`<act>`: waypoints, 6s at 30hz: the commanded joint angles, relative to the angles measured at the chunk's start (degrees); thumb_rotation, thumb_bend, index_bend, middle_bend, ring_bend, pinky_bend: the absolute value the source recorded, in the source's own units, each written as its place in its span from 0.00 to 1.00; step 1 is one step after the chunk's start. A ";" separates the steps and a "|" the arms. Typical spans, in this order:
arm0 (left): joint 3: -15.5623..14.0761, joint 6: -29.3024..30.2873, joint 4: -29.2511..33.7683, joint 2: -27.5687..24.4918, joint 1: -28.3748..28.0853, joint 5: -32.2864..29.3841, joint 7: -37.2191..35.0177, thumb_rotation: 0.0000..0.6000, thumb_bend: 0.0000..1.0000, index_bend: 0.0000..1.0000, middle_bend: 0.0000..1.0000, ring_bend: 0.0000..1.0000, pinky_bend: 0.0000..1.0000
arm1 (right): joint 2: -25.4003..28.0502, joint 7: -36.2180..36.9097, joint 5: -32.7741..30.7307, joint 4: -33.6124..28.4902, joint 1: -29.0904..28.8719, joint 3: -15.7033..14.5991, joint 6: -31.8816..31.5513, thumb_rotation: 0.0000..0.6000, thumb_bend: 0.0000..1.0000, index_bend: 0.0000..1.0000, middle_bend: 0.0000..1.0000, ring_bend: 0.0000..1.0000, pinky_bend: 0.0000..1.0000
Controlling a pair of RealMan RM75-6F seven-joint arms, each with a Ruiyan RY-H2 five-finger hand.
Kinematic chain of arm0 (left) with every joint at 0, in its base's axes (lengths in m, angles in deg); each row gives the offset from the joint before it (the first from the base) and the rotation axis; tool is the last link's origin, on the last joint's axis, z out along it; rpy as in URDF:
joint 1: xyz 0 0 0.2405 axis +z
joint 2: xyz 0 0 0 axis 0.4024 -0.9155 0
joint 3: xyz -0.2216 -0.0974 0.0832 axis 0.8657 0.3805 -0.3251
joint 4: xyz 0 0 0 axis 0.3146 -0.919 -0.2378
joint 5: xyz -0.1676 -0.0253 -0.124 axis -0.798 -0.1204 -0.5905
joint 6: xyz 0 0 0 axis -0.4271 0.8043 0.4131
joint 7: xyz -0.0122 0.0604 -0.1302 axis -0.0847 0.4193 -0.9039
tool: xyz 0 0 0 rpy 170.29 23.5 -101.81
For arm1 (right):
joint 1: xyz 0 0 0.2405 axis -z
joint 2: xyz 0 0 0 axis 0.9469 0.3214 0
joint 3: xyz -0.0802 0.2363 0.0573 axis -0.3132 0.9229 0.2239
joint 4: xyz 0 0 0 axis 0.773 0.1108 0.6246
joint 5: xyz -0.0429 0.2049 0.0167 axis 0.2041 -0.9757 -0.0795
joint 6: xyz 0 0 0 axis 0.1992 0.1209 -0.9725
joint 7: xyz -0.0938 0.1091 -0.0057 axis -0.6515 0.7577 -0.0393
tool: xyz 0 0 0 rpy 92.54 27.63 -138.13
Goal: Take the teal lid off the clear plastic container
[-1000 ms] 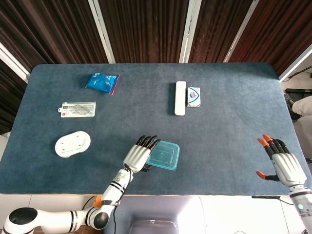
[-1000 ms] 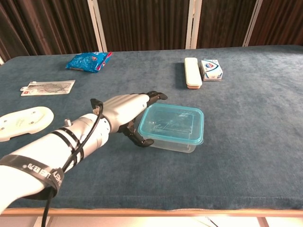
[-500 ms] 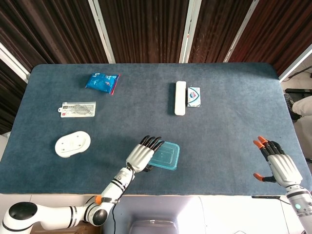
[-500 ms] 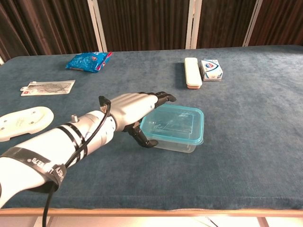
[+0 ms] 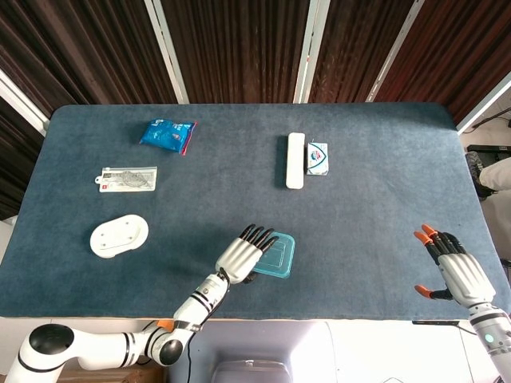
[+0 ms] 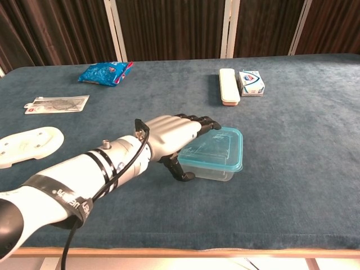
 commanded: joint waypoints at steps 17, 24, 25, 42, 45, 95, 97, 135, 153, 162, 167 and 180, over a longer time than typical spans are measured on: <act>-0.90 0.35 0.33 -2.34 -0.65 -1.36 0.05 1.00 0.28 0.00 0.33 0.28 0.26 | -2.48 -5.05 4.75 -0.76 -3.04 0.47 -0.61 1.00 0.33 0.00 0.00 0.00 0.00; -2.86 3.00 4.27 -5.26 0.93 -0.87 1.32 1.00 0.28 0.00 0.35 0.30 0.29 | -5.60 -7.56 8.16 -0.74 -6.75 1.51 0.50 1.00 0.33 0.00 0.00 0.00 0.00; -3.22 3.50 4.75 -5.60 1.25 -0.92 1.64 1.00 0.28 0.00 0.35 0.30 0.30 | -6.77 -7.26 9.26 -0.16 -7.69 1.73 0.56 1.00 0.33 0.00 0.00 0.00 0.00; -4.39 8.38 6.69 -5.97 5.56 -0.88 -1.66 1.00 0.28 0.00 0.36 0.31 0.32 | -31.51 0.17 20.34 21.85 -19.84 2.51 -2.48 1.00 0.35 0.51 0.00 0.00 0.00; -4.56 8.22 6.53 -5.68 5.69 -0.81 -1.77 1.00 0.28 0.00 0.36 0.31 0.32 | -34.84 1.04 20.75 25.42 -20.94 2.17 -3.13 1.00 0.39 0.54 0.00 0.00 0.00; -4.81 7.53 4.88 -4.07 6.98 0.73 -1.50 1.00 0.28 0.00 0.35 0.31 0.32 | -50.99 2.12 16.00 38.86 -26.50 0.17 -5.57 1.00 0.43 0.60 0.04 0.00 0.00; -4.77 7.53 4.86 -4.05 7.02 0.70 -1.43 1.00 0.28 0.00 0.35 0.31 0.32 | -50.92 1.94 15.79 38.60 -26.52 0.17 -5.72 1.00 0.43 0.60 0.04 0.00 0.00; -5.24 8.20 3.64 -3.47 7.91 3.38 -2.09 1.00 0.28 0.00 0.34 0.29 0.28 | -50.78 1.95 13.90 37.77 -26.57 -0.10 -6.71 1.00 0.45 0.60 0.05 0.00 0.00; -5.87 7.82 4.32 -3.72 8.39 4.61 -2.11 1.00 0.28 0.00 0.33 0.28 0.28 | -52.26 2.75 13.45 40.32 -27.06 0.78 -7.92 1.00 0.47 0.63 0.07 0.00 0.00; -5.84 7.37 4.03 -3.65 8.43 4.57 -1.99 1.00 0.28 0.00 0.33 0.28 0.28 | -51.21 3.24 13.20 39.35 -27.14 1.22 -8.75 1.00 0.47 0.63 0.07 0.00 0.00; -5.83 7.29 3.97 -3.74 8.54 4.61 -2.04 1.00 0.28 0.00 0.33 0.28 0.28 | -50.93 2.86 12.81 38.78 -27.32 1.35 -8.08 1.00 0.47 0.63 0.07 0.00 0.00; -5.67 7.79 4.21 -3.99 8.84 5.31 -2.36 1.00 0.28 0.00 0.33 0.28 0.27 | -53.72 2.92 13.01 41.48 -27.46 1.38 -8.98 1.00 0.54 0.75 0.13 0.00 0.00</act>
